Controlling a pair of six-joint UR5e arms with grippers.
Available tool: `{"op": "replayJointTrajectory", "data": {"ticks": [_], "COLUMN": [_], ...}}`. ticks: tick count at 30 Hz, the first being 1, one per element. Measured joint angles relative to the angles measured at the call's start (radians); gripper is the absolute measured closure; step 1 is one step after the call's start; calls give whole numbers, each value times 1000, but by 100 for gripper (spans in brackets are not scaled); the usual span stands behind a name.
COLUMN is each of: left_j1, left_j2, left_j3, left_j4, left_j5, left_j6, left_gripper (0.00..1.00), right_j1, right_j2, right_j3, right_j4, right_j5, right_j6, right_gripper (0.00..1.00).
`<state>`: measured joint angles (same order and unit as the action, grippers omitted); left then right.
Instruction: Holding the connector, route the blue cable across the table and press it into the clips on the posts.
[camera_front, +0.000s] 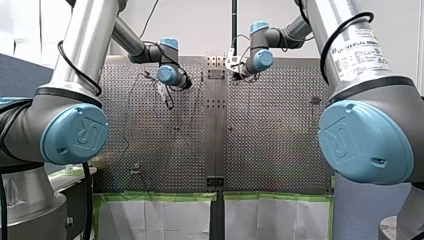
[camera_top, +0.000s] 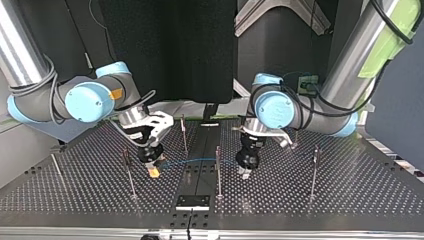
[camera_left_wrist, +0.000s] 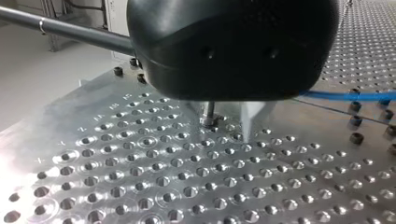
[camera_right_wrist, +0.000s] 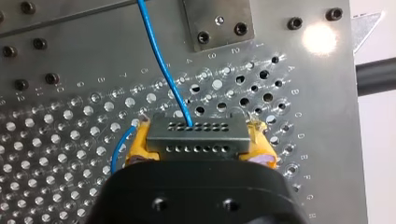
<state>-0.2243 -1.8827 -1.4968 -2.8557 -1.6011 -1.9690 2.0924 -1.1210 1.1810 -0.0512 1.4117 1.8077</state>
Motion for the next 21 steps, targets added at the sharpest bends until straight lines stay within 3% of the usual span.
{"op": "replayJointTrajectory", "data": {"ticks": [1, 10, 21], "left_j1": [-1, -8, -18], "left_j2": [0, 3, 64], "left_j3": [0, 0, -21], "left_j4": [-5, -40, -125], "left_j5": [-3, -13, -3], "left_j6": [1, 4, 12], "left_gripper": [1, 1, 1], "right_j1": [0, 0, 0], "right_j2": [0, -1, -2], "right_j3": [0, 0, 0], "right_j4": [0, 2, 5], "right_j5": [0, -1, -2], "right_j6": [0, -1, -1], "right_gripper": [100, 100, 100]}}
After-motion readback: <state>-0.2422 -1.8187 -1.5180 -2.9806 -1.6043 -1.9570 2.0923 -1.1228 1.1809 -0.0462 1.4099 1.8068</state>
